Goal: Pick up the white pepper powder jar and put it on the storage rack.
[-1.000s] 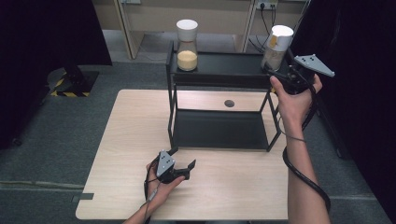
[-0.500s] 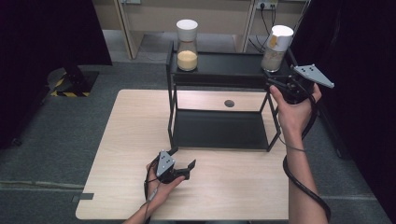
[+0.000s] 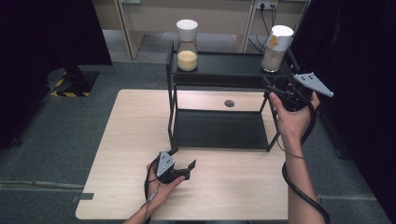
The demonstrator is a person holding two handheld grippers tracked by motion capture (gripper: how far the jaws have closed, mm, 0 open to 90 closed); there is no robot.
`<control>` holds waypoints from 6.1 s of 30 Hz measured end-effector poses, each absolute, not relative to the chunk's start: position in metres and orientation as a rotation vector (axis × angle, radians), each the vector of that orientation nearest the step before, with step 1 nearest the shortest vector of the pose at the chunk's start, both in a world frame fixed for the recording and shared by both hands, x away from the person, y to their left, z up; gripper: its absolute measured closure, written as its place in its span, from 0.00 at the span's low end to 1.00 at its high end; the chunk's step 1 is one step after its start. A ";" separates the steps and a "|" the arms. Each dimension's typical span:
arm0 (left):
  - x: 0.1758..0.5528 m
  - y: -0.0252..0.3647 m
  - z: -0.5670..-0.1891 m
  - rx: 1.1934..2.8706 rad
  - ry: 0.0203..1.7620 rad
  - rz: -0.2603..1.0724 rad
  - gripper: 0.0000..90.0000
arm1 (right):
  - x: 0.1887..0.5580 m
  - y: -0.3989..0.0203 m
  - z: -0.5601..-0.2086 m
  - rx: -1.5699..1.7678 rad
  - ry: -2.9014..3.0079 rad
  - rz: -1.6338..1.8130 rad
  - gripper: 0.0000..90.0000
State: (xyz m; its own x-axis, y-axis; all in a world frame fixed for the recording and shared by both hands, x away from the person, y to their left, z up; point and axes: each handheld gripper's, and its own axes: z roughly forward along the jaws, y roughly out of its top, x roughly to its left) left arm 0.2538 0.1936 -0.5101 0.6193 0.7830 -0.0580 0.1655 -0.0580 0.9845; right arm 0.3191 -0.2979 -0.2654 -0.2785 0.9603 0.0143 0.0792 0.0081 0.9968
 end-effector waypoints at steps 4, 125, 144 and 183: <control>0.254 0.193 -0.510 1.581 0.811 0.609 0.13 | 0.317 -0.298 -0.268 1.121 1.479 1.379 0.07; 0.253 0.192 -0.510 1.583 0.808 0.615 0.13 | 0.274 -0.313 -0.407 1.256 1.675 1.345 0.08; 0.253 0.192 -0.510 1.582 0.809 0.615 0.13 | 0.266 -0.312 -0.431 1.286 1.702 1.338 0.09; 0.252 0.192 -0.511 1.580 0.808 0.616 0.13 | 0.244 -0.311 -0.480 1.315 1.694 1.336 0.08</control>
State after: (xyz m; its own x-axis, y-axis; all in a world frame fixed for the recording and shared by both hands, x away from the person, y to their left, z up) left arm 0.2524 0.1922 -0.5106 0.6186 0.7841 -0.0506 0.1586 -0.0615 0.9854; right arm 0.2443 -0.3112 -0.4799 -0.3245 0.9391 0.1133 0.3287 -0.0003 0.9444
